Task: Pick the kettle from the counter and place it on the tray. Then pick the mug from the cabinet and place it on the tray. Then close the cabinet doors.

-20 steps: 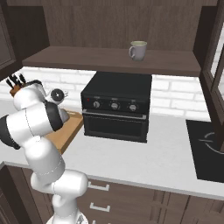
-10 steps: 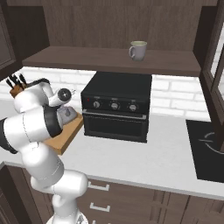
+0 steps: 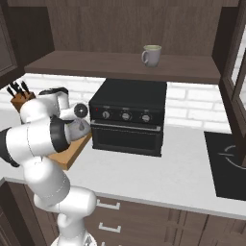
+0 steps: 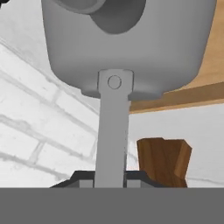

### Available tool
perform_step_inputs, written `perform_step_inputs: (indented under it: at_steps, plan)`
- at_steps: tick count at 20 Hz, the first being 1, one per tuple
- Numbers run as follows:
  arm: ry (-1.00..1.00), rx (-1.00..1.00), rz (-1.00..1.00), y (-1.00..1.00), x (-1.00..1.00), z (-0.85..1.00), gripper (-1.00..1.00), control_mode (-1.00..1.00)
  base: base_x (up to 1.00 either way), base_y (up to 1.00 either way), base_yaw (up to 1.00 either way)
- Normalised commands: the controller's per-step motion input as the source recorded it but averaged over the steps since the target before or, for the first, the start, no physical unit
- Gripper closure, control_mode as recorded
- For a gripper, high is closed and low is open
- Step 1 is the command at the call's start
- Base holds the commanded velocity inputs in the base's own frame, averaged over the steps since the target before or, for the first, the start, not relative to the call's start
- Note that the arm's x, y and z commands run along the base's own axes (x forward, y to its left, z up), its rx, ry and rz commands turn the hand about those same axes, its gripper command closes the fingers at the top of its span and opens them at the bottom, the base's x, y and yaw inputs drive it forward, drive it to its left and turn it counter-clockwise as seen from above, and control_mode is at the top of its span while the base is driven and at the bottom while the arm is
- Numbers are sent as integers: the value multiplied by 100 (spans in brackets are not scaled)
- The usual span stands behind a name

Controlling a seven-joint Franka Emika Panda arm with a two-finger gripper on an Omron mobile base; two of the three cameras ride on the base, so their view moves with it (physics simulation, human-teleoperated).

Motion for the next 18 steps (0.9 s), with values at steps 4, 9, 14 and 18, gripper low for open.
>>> perform_step_inputs:
  at_steps: [4, 9, 14, 18]
  plan:
    - [-4, 0, 2, 28, 2, 0, 100, -100, 0, 0, 0]
    - [-1, 0, 1, 42, 8, 0, 100, -100, 0, 0, 0]
    - [0, 1, 3, 42, 11, 0, 100, -100, 0, 0, 0]
    - [0, 1, 5, 18, 9, -1, 100, -100, 0, 0, 0]
